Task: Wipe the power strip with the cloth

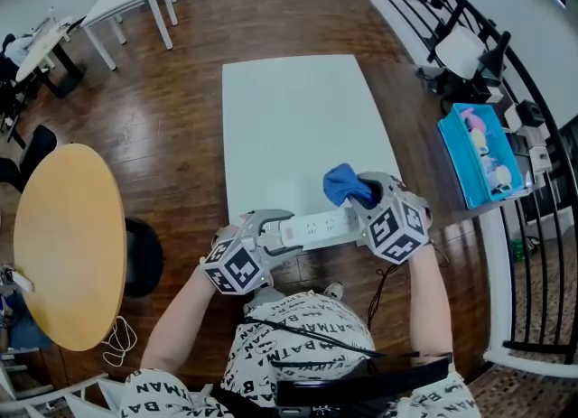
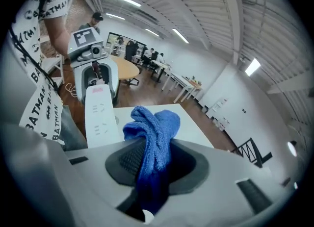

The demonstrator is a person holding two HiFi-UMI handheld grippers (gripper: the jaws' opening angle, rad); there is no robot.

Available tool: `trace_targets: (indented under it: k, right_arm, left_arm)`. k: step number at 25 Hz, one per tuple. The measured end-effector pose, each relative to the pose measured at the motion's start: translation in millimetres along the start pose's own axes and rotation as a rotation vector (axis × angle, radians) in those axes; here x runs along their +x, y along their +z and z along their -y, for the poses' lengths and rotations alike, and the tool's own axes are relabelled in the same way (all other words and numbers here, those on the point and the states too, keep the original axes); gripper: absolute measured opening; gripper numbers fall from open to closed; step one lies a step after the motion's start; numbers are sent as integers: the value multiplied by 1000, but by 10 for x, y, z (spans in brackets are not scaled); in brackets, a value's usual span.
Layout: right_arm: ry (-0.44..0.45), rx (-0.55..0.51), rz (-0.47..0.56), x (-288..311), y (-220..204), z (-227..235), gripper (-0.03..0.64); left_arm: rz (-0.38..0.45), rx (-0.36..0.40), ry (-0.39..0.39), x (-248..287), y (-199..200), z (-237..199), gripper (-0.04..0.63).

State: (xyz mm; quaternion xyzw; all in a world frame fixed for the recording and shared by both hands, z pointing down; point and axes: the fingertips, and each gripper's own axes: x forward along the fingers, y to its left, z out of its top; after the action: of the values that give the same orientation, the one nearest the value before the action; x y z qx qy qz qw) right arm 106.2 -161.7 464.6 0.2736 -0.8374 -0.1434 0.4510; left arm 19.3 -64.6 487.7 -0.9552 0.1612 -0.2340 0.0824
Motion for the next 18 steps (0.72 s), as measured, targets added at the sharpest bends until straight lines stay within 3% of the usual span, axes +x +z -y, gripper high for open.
trace_targets:
  k: [9, 18]
  right_arm:
    - [165, -216, 36, 182, 509, -538, 121]
    - [293, -511, 29, 162, 334, -869, 123]
  left_arm:
    - [3, 9, -35, 133, 23, 112, 278]
    - [-35, 25, -68, 119, -54, 152, 278]
